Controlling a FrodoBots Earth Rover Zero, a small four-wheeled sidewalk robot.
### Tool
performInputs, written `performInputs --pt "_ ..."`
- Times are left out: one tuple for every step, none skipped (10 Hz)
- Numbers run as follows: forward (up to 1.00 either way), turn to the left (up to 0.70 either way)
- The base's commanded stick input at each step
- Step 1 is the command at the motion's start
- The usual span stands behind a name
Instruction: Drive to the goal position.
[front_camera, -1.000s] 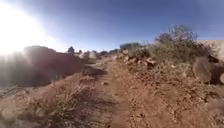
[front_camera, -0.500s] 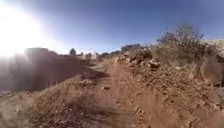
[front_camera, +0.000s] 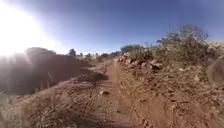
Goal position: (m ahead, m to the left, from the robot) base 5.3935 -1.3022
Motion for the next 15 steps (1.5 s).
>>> performInputs --pt "0.5 -0.06" --pt "0.5 -0.23" --pt "0.5 -0.39" --pt "0.5 -0.46" --pt "0.5 -0.5" --pt "0.5 -0.5" --pt "0.5 -0.27" --pt "0.5 -0.03" --pt "0.5 -0.49" --pt "0.5 -0.29" --pt "0.5 -0.02" --pt "0.5 0.0" --pt "0.5 0.0" --pt "0.5 0.0" --pt "0.5 0.0"
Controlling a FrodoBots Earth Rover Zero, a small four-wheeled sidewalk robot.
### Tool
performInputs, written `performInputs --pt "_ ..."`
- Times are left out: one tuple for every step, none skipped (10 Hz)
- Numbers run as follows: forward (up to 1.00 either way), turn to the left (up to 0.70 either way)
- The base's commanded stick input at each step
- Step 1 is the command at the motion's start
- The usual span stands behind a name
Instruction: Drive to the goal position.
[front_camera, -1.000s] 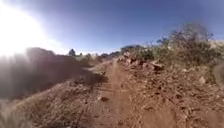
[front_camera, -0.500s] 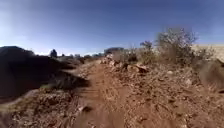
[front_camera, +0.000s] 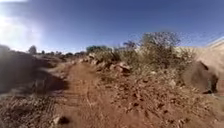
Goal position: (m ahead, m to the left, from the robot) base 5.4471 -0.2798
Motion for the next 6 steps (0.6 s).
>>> performInputs --pt "0.5 0.0" --pt "0.5 0.0" --pt "0.5 0.0" --pt "0.5 0.0" --pt "0.5 0.0" --pt "0.5 0.19"
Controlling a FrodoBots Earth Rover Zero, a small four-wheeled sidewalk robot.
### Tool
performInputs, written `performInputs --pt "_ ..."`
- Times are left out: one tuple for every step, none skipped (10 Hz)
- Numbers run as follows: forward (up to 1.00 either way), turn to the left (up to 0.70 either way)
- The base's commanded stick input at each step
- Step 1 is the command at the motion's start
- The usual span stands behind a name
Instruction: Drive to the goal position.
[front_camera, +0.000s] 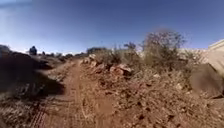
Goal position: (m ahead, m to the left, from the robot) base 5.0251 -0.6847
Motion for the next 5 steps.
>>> performInputs --pt "0.5 0.41" --pt "0.5 0.5" --pt "0.5 0.5" --pt "0.5 0.5" --pt "0.5 0.5"
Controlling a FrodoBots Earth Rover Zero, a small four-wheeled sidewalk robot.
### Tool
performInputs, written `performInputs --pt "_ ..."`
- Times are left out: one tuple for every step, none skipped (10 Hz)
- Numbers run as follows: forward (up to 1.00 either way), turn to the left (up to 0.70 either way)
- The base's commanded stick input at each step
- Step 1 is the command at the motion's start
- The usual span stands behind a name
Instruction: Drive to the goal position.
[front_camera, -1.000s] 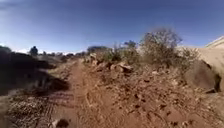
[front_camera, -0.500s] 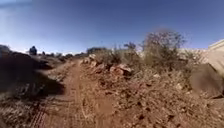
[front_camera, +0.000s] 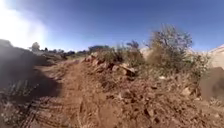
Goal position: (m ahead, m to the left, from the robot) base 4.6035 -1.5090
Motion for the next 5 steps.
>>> performInputs --pt "0.5 0.49" --pt "0.5 0.48" --pt "0.5 0.47" --pt "0.5 0.46" --pt "0.5 0.45"
